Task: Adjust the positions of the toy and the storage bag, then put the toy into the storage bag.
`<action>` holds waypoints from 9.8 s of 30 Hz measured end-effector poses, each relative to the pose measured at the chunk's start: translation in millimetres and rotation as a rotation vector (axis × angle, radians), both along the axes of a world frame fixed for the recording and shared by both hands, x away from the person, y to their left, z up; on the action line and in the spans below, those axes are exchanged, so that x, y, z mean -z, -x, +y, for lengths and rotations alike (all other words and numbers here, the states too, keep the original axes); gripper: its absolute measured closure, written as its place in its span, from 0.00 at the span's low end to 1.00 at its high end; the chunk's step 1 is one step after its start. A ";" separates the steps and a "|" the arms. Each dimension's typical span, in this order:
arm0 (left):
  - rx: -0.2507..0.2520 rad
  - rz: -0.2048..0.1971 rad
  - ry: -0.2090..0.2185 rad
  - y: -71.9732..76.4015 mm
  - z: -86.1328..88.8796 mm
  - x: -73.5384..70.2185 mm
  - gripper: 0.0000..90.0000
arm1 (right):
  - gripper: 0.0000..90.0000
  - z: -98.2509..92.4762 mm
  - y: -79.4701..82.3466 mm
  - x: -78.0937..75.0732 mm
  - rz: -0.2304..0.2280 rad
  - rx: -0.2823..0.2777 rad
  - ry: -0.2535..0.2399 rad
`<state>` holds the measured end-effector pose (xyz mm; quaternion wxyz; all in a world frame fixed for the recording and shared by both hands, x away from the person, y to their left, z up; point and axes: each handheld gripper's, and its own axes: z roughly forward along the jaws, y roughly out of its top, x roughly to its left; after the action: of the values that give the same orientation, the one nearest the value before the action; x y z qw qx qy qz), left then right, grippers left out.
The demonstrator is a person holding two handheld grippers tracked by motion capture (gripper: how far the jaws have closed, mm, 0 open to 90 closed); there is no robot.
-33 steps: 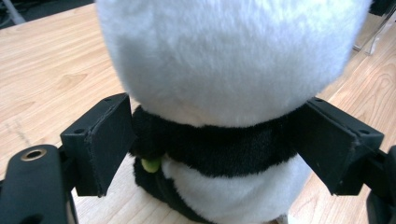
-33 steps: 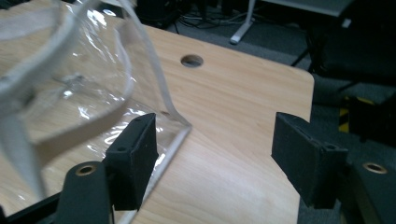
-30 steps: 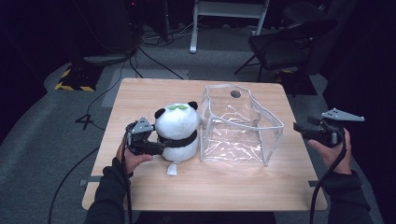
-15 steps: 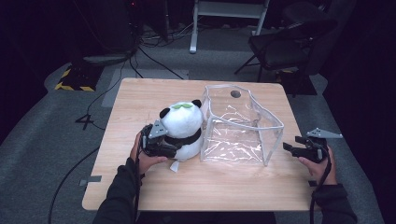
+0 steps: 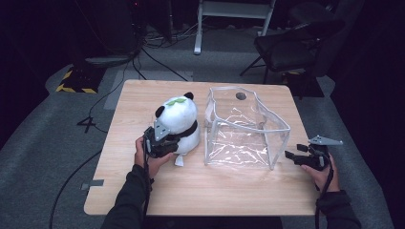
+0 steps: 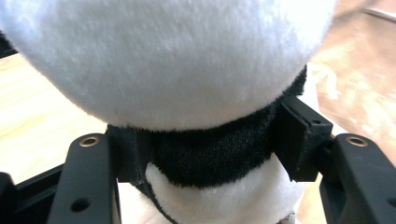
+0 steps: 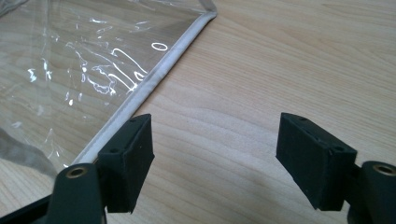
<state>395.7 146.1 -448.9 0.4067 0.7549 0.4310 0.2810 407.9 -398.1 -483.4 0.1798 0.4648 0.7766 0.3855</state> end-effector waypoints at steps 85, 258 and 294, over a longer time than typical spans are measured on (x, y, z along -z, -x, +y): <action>0.113 -0.048 0.120 -0.7 -9.1 -56.0 0.17 | 0.29 13.2 -1.2 19.8 0.014 -0.039 0.000; 0.387 -0.349 0.182 -23.5 -150.0 -217.3 0.41 | 0.40 56.4 -27.7 6.4 -0.032 -0.100 -0.028; 0.428 -0.011 -0.056 -45.4 -186.6 -145.2 0.29 | 0.38 55.3 -27.1 18.2 0.019 -0.124 -0.009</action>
<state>441.1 -40.5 -303.7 0.4379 0.8388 0.2509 0.2042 435.0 -342.8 -501.5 0.1463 0.4202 0.8037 0.3951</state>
